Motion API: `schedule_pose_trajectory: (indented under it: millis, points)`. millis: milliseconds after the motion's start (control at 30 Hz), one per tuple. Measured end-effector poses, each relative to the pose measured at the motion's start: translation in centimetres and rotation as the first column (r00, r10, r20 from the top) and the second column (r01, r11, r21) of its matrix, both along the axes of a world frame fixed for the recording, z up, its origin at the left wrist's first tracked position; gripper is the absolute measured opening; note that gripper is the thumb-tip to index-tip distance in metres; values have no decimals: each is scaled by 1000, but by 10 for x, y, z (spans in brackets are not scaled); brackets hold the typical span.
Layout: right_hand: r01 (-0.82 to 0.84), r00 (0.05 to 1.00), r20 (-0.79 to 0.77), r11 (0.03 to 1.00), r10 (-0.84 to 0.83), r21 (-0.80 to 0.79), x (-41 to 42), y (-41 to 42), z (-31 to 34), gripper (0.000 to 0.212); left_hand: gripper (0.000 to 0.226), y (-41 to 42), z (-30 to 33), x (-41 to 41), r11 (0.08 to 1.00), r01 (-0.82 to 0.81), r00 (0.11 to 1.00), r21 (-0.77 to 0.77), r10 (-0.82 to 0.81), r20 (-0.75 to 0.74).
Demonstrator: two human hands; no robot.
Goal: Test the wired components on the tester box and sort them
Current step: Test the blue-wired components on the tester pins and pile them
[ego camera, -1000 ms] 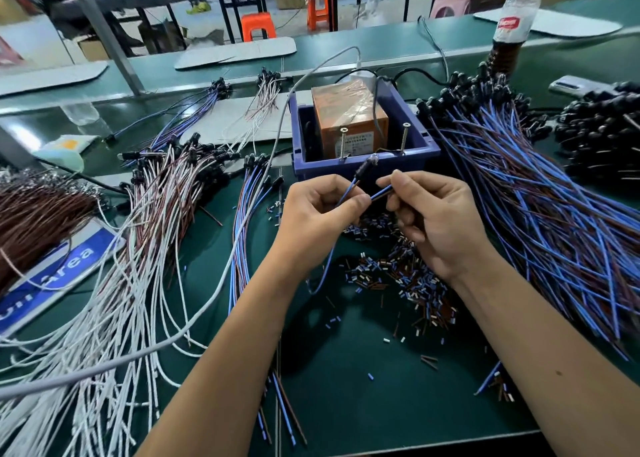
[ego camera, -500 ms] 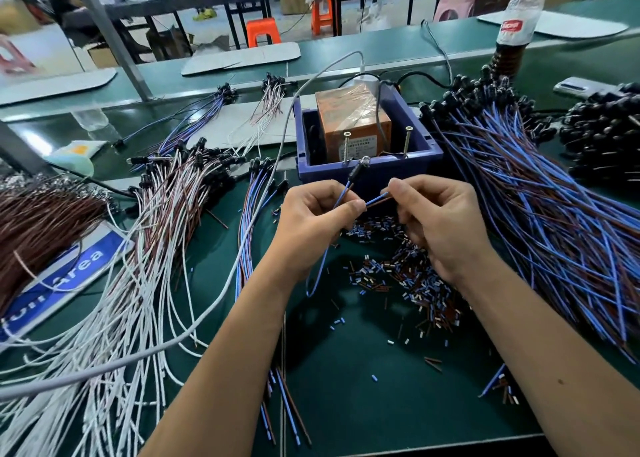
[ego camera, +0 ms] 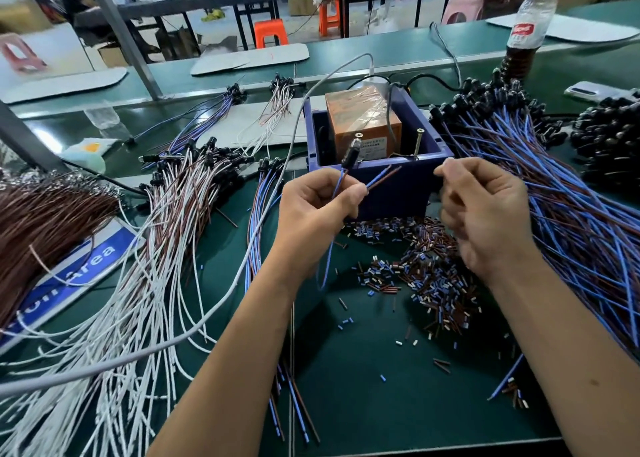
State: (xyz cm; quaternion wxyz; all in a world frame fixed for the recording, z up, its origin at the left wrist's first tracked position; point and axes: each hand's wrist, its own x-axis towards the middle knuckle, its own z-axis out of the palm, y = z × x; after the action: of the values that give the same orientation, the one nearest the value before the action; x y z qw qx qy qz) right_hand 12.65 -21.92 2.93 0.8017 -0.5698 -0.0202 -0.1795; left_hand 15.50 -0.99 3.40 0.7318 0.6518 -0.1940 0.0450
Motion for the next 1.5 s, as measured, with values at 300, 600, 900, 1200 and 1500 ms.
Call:
schedule_pose_trajectory:
  millis: [300,600,900,1200,1500]
  points:
    - [-201,979,-32,980,201,7,0,33,-7,12,11,-24,-10,-10,997,-82,988,11,80,130]
    - [-210,977,-41,978,210,-2,-3,34,-4,15,11,-28,-11,-16,995,-94,985,41,87,146]
    - [-179,983,29,984,179,9,-2,34,-5,14,13,-30,-11,-21,916,-384,866,117,314,389]
    - [145,987,87,986,-137,-84,2,24,-6,7,5,-27,-8,-15,804,-593,778,-42,585,227]
    - [247,968,78,962,-239,-119,2,28,-4,16,6,-27,-9,-14,836,-547,827,-51,549,125]
